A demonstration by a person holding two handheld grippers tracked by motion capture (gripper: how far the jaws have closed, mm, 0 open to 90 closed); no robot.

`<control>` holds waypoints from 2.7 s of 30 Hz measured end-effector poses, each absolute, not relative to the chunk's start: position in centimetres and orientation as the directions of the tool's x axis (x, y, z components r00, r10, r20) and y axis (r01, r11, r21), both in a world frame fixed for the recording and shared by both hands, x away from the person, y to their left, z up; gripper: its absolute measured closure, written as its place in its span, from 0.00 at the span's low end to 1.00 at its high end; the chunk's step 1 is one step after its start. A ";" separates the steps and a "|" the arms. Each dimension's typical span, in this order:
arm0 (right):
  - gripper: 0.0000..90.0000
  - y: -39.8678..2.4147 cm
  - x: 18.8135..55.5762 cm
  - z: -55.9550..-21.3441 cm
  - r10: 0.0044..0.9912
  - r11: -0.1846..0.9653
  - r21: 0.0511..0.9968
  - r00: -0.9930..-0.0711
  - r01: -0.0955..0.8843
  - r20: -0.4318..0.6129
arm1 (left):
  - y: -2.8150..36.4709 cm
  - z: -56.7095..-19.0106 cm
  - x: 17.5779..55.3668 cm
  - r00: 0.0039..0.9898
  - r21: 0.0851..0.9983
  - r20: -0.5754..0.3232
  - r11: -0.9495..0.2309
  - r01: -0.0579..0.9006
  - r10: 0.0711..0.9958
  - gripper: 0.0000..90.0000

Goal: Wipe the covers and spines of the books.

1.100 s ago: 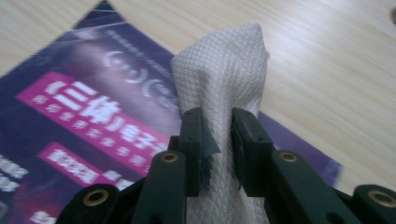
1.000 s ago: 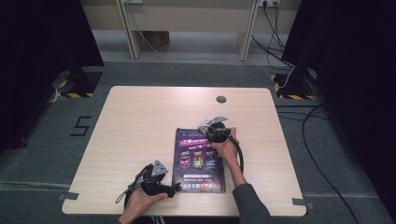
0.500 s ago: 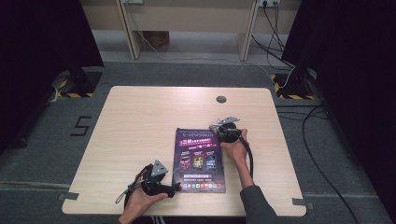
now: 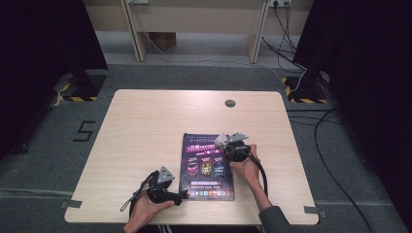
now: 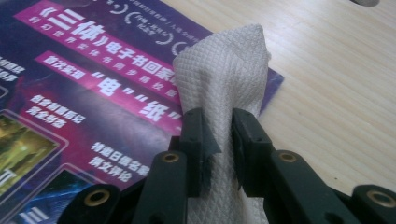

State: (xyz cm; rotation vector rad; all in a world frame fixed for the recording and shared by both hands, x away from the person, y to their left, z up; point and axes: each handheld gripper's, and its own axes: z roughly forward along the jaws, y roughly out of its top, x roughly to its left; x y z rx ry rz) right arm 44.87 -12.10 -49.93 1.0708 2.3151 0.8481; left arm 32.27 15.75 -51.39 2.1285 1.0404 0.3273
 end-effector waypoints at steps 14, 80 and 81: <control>0.84 -5.9 43.1 -50.2 0.703 0.551 0.702 -0.704 0.451 -0.100 | 15.7 -51.4 32.3 0.638 0.711 -0.086 -0.402 0.577 0.765 0.16; 0.85 -18.2 39.9 -47.6 0.824 0.410 0.754 -0.562 0.513 -0.066 | 15.7 -51.3 32.2 0.641 0.710 -0.079 -0.408 0.574 0.763 0.17; 0.85 -18.5 39.9 -47.5 0.831 0.404 0.755 -0.552 0.517 -0.066 | 15.7 -51.3 32.1 0.642 0.712 -0.074 -0.410 0.570 0.763 0.17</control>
